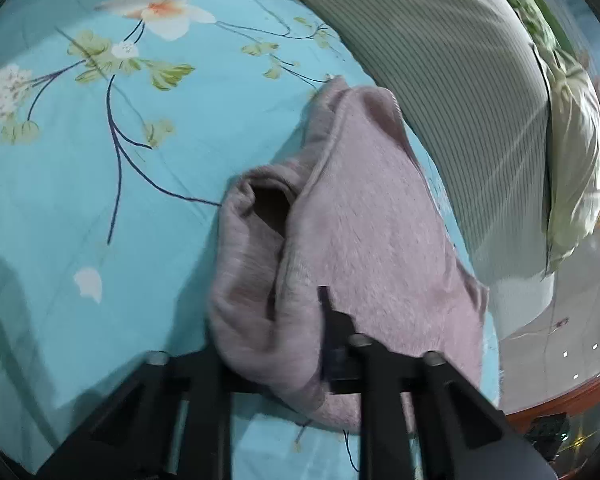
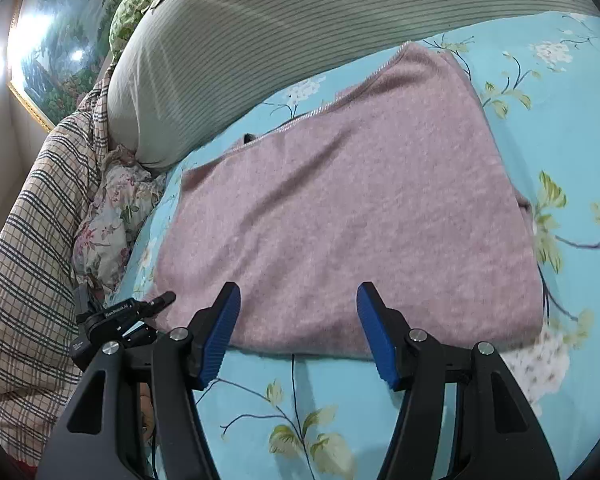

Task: Fold small clothes
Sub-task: 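Grasp the folded edge with the left tool while the right tool grasps beside it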

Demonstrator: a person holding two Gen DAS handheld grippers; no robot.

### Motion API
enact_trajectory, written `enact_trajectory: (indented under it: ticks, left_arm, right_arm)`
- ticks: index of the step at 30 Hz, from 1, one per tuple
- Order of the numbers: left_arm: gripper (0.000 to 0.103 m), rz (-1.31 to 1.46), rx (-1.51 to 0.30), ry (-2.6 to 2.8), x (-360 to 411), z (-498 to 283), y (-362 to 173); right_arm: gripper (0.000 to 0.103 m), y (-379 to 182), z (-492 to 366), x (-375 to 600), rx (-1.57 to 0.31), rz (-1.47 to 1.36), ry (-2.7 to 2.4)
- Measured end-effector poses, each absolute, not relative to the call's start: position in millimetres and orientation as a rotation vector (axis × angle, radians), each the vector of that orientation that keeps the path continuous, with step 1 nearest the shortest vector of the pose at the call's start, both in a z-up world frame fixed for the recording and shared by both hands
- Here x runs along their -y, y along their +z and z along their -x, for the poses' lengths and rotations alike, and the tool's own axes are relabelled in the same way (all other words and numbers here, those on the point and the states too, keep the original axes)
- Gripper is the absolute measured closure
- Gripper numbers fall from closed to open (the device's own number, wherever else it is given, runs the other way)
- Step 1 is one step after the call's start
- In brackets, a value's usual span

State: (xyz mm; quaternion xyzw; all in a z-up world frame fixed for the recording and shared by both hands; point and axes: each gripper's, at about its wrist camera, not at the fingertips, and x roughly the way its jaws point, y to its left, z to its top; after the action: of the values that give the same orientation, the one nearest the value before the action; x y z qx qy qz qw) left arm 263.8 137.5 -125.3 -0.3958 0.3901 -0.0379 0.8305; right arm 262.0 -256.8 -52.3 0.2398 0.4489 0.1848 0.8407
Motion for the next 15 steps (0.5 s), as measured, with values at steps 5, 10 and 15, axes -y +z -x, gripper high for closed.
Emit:
enact_trajectory:
  ticks: [5, 10, 15]
  left_arm:
    - [0.094, 0.788, -0.791, -0.093, -135, -260, -107]
    - [0.095, 0.651, -0.705, -0.193, -99, -256, -58]
    - [0.095, 0.462, -0.664, -0.317, -29, -263, -23]
  right_arm:
    - [0.041, -52, -276, 269, -0.943, -0.526, 0.382]
    - [0.041, -49, -296, 278, -0.950, -0.550, 0.411]
    - [0.041, -44, -325, 287, -0.963, -0.598, 0.468]
